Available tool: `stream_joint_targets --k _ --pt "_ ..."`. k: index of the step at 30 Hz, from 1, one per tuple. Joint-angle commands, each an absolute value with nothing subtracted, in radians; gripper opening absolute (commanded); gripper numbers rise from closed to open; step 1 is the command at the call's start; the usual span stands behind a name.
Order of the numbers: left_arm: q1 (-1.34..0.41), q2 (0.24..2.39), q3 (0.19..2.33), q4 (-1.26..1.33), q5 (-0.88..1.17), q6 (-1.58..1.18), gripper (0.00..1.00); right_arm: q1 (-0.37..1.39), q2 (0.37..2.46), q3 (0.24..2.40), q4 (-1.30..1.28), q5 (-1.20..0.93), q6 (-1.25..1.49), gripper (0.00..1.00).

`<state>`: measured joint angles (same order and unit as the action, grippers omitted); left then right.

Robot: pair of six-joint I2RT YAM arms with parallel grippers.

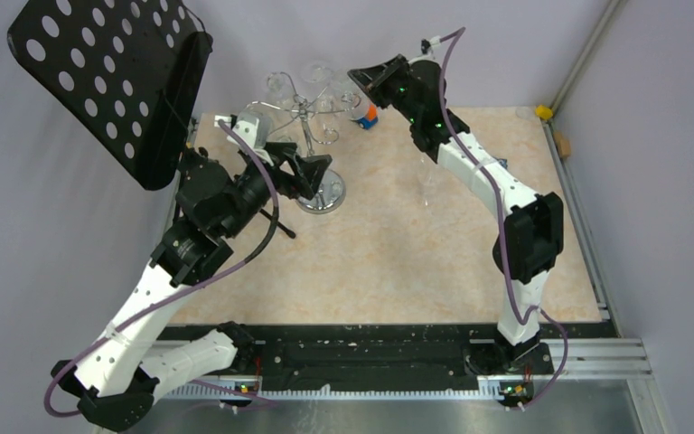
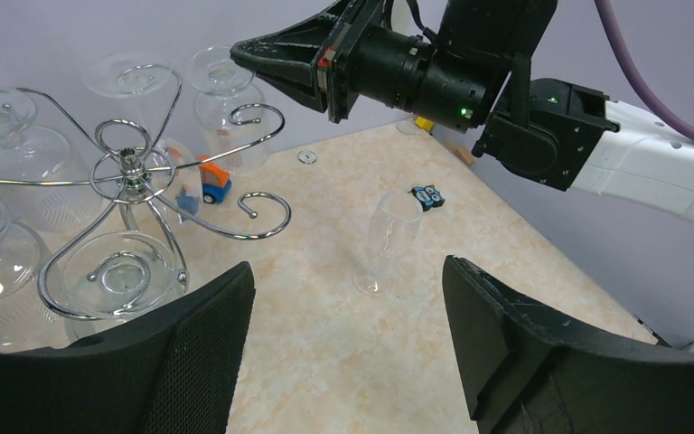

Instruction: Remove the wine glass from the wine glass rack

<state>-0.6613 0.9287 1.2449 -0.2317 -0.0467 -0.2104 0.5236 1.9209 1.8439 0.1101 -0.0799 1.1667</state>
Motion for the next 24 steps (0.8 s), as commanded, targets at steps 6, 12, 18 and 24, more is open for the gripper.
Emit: stream_joint_targets --k 6,12,18,24 --pt "-0.664 0.916 1.266 -0.237 -0.006 -0.224 0.82 0.518 1.795 1.887 0.224 0.109 1.075 0.00" --pt "-0.664 0.947 1.300 -0.211 0.135 -0.307 0.94 0.486 1.576 1.662 0.279 0.129 1.101 0.00" --pt "-0.665 1.029 1.311 -0.030 0.316 -0.507 0.96 0.452 1.319 1.467 0.269 0.106 1.132 0.00" --pt "-0.665 1.120 1.266 0.238 0.367 -0.860 0.96 0.422 1.124 1.320 0.301 -0.050 1.286 0.00"
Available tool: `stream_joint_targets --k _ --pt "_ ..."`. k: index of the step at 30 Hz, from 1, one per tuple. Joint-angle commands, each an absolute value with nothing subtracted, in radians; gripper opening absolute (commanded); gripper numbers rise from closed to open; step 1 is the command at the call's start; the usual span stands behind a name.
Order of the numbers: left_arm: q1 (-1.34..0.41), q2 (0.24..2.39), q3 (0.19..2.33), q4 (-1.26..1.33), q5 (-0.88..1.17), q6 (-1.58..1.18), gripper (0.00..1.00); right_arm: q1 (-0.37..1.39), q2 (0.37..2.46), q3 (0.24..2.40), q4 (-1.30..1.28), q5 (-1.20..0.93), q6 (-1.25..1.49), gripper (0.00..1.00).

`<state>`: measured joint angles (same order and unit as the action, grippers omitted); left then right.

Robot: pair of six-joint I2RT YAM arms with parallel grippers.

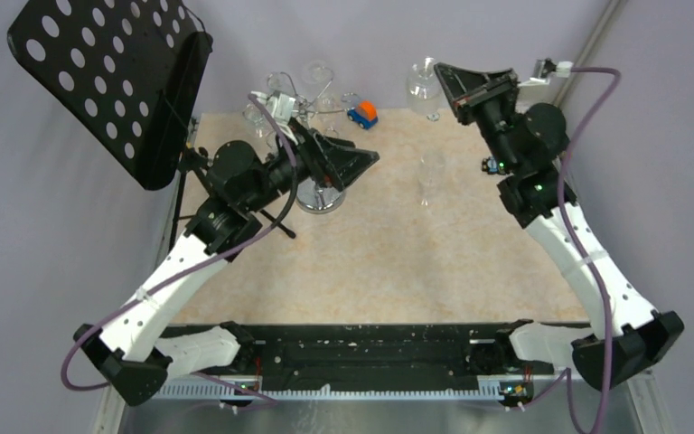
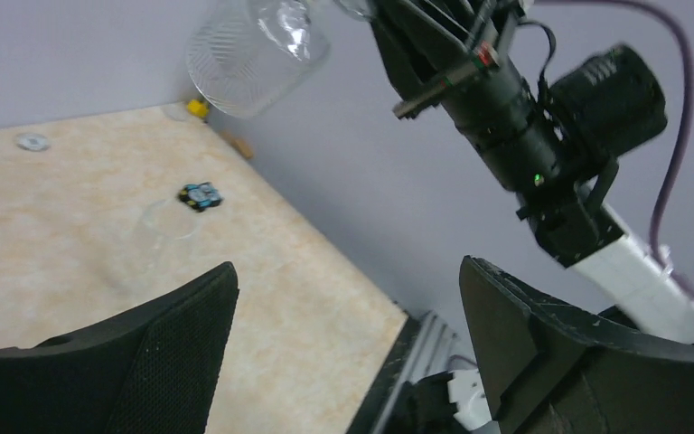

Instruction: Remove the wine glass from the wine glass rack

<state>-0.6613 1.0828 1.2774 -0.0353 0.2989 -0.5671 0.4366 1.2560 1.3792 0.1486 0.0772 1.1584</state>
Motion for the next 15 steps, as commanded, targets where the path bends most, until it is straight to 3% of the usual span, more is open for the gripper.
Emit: stream_joint_targets --k 1,9,15 --pt "-0.666 1.134 1.249 0.298 0.365 -0.936 0.95 0.421 1.099 1.298 0.317 -0.077 1.320 0.00" --pt "-0.665 1.256 1.209 0.624 0.362 -1.322 0.91 0.422 0.923 1.173 0.398 -0.160 1.447 0.00" --pt "-0.669 1.333 1.237 0.700 0.412 -1.458 0.88 0.423 0.849 1.129 0.424 -0.166 1.512 0.00"
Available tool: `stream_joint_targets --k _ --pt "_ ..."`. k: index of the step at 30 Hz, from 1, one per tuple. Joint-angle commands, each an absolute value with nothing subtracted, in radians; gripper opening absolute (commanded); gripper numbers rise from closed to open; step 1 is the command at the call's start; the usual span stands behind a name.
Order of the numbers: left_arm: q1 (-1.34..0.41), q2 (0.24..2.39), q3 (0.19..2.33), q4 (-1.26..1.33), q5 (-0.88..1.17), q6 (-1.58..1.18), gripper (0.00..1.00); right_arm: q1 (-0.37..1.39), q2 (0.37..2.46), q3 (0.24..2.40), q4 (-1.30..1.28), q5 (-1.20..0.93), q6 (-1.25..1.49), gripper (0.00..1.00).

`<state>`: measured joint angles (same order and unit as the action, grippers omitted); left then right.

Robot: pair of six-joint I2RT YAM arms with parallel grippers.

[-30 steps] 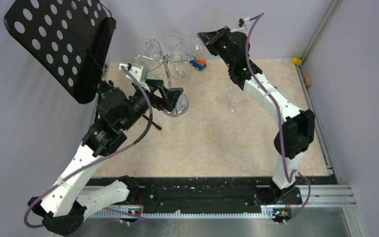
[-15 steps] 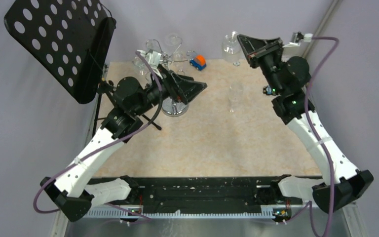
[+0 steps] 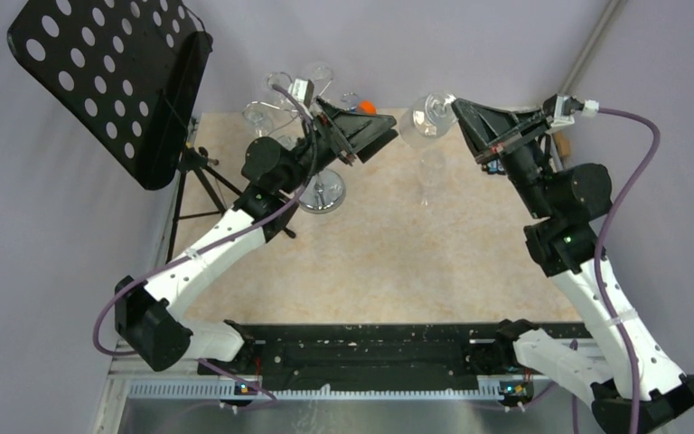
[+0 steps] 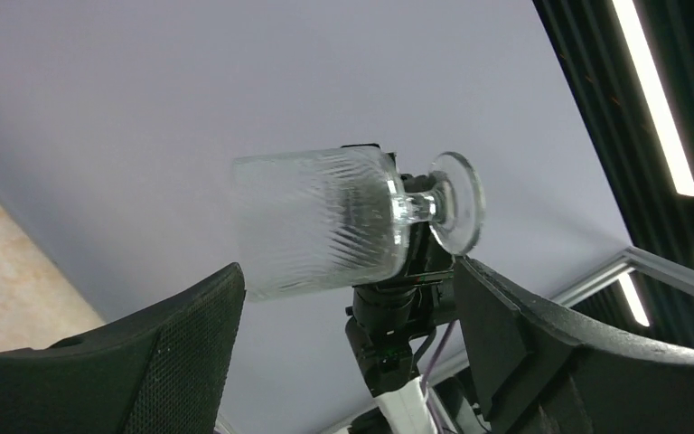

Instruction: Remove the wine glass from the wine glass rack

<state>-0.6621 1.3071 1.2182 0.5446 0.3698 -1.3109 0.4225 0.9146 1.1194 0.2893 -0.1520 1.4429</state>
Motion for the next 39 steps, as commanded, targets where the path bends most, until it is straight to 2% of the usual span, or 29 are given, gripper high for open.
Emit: stream_joint_targets --k 1,4,10,14,25,27,39 --pt "-0.670 1.340 1.241 0.715 0.416 -1.470 0.88 0.422 0.842 1.123 0.430 -0.164 1.518 0.00" --pt "-0.669 1.382 1.274 0.793 0.465 -1.509 0.87 0.423 0.826 1.093 0.447 -0.161 1.541 0.00" --pt "-0.673 1.432 1.301 0.973 0.542 -1.617 0.75 0.422 0.816 1.067 0.467 -0.164 1.575 0.00" --pt "-0.694 1.427 1.313 1.039 0.582 -1.652 0.60 0.422 0.788 1.033 0.457 -0.142 1.600 0.00" --pt "-0.728 1.368 1.290 1.165 0.652 -1.692 0.40 0.422 0.712 0.892 0.436 -0.089 1.731 0.00" --pt "-0.730 1.349 1.285 1.137 0.660 -1.674 0.29 0.422 0.705 0.879 0.435 -0.082 1.745 0.00" --pt "-0.740 1.300 1.258 0.915 0.684 -1.582 0.27 0.422 0.745 0.799 0.539 -0.162 1.852 0.00"
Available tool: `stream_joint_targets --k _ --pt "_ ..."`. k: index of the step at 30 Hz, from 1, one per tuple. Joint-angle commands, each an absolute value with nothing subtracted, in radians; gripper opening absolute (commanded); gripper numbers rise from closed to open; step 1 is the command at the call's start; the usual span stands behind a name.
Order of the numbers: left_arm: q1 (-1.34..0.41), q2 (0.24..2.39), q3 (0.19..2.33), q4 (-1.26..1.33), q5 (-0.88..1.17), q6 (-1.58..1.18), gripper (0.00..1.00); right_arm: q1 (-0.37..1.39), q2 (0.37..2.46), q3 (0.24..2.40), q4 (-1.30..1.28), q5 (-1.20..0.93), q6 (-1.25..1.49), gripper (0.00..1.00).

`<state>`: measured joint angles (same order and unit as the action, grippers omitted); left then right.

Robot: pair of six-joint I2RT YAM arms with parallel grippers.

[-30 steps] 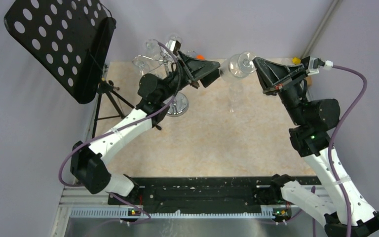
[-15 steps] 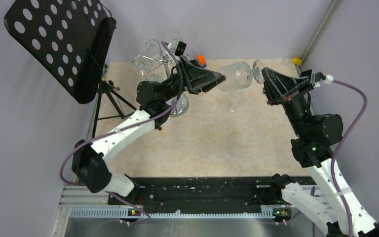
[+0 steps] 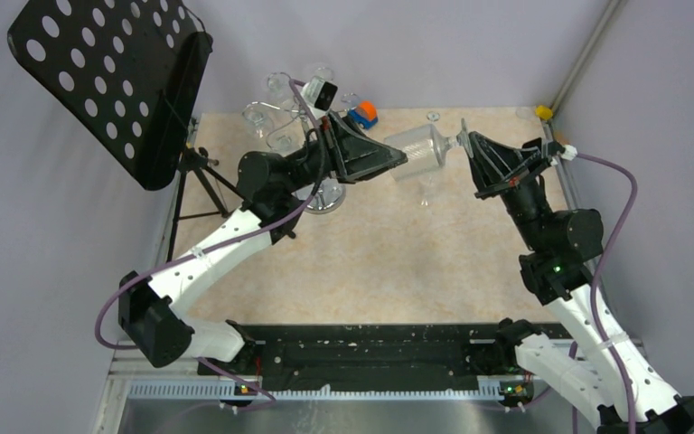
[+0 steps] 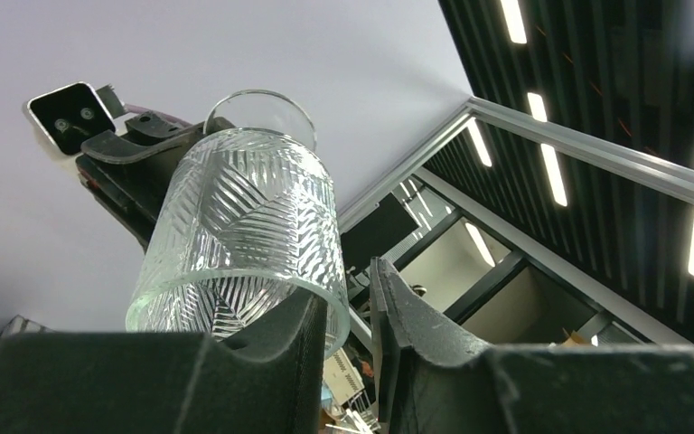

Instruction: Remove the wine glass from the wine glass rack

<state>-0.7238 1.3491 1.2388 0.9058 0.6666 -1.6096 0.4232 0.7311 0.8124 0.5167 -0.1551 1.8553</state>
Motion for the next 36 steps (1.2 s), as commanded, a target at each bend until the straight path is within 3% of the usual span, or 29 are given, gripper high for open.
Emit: stream_joint_targets --k 1,4,9,12,13,17,21,28,36 --pt "-0.739 1.298 1.260 0.886 0.684 -1.567 0.27 0.423 0.748 0.798 0.546 -0.165 1.851 0.00" --pt "-0.739 1.299 1.272 0.804 0.677 -1.527 0.26 0.423 0.755 0.801 0.562 -0.175 1.837 0.00" --pt "-0.739 1.301 1.283 0.770 0.662 -1.486 0.00 0.422 0.740 0.780 0.548 -0.172 1.826 0.00" --pt "-0.739 1.289 1.281 0.743 0.647 -1.438 0.00 0.422 0.724 0.787 0.498 -0.158 1.788 0.00" --pt "-0.739 1.283 1.283 0.733 0.645 -1.414 0.00 0.422 0.718 0.795 0.470 -0.151 1.762 0.07" --pt "-0.739 1.244 1.284 0.608 0.612 -1.269 0.00 0.422 0.676 0.834 0.294 -0.082 1.574 0.52" --pt "-0.739 1.172 1.299 0.263 0.507 -1.028 0.00 0.422 0.630 0.867 0.079 0.023 1.389 0.69" --pt "-0.754 1.203 1.459 -0.217 0.311 -0.686 0.00 0.422 0.577 0.901 -0.222 0.173 1.102 0.72" --pt "-0.860 1.539 1.832 -0.638 -0.039 -0.425 0.00 0.422 0.563 1.030 -0.501 0.256 0.872 0.66"
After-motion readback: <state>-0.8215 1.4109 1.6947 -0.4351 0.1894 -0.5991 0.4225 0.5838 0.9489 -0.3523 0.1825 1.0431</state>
